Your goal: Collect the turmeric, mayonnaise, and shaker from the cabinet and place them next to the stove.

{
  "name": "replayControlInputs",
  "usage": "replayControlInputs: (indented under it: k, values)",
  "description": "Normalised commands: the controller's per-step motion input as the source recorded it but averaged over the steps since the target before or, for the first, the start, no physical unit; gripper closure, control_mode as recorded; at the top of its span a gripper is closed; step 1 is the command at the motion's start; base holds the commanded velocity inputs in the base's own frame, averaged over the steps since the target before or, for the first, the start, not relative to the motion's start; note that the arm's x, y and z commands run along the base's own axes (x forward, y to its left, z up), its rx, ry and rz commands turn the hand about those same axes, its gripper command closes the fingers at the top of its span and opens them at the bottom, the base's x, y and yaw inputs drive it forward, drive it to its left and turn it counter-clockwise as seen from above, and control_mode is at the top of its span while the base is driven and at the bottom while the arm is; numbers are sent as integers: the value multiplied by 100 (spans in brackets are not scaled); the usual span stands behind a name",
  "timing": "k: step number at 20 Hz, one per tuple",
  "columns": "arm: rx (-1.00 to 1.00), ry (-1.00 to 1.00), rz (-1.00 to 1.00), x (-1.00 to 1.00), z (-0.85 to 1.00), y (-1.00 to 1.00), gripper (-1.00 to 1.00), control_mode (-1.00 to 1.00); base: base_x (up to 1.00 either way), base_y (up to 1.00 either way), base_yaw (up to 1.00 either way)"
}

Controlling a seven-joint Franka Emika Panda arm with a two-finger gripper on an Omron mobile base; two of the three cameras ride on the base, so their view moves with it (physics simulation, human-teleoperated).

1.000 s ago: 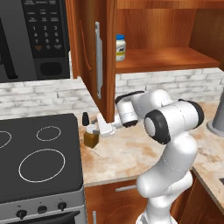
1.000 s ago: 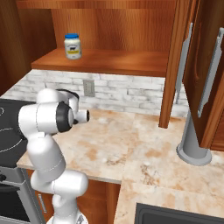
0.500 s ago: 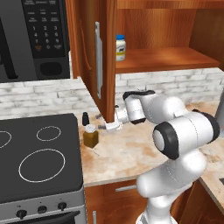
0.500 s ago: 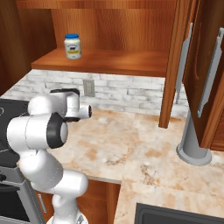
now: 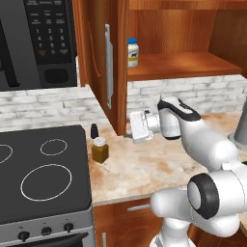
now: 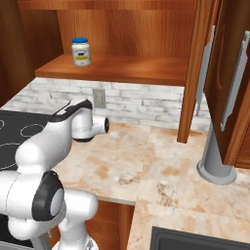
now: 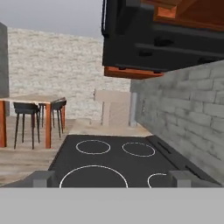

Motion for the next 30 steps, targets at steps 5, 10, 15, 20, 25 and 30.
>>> replayControlInputs:
  k: [5,10,15,20,25,30]
  values:
    - [1,0,-27,-32,78,-49,-100,-100,0,0,0]
    - [3,5,-30,-12,97,-57,-100,-100,0,0,0]
    - [2,11,-26,-4,93,-48,-100,-100,0,0,0]
    - [1,10,-25,0,86,-29,-100,-100,0,0,0]
    - [0,14,-22,0,84,-23,-100,-100,0,0,0]
    - [0,12,-16,0,57,-8,-100,-100,0,0,0]
